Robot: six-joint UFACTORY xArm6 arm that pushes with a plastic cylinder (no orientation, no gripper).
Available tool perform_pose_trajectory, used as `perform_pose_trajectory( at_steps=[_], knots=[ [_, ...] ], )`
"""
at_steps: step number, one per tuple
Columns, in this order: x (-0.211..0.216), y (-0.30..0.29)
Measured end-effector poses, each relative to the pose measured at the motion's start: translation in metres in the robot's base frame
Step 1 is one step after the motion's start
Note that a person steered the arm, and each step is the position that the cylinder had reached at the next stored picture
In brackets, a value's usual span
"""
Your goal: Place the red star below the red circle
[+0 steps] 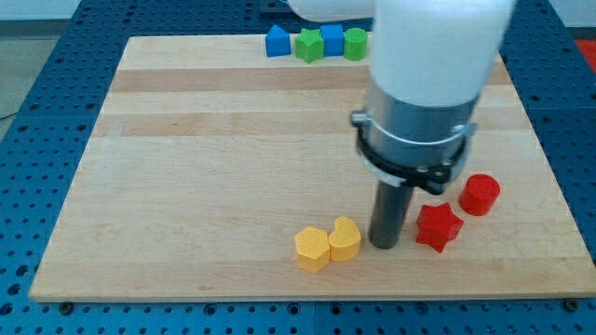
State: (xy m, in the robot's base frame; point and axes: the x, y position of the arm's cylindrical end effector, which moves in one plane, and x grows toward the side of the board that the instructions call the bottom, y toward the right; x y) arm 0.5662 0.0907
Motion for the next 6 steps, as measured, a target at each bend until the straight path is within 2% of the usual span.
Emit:
perform_pose_trajectory(
  at_steps=[2, 4, 5, 6],
  knots=[
    [0.001, 0.078],
    [0.052, 0.043],
    [0.052, 0.022],
    [0.048, -0.064]
  ],
)
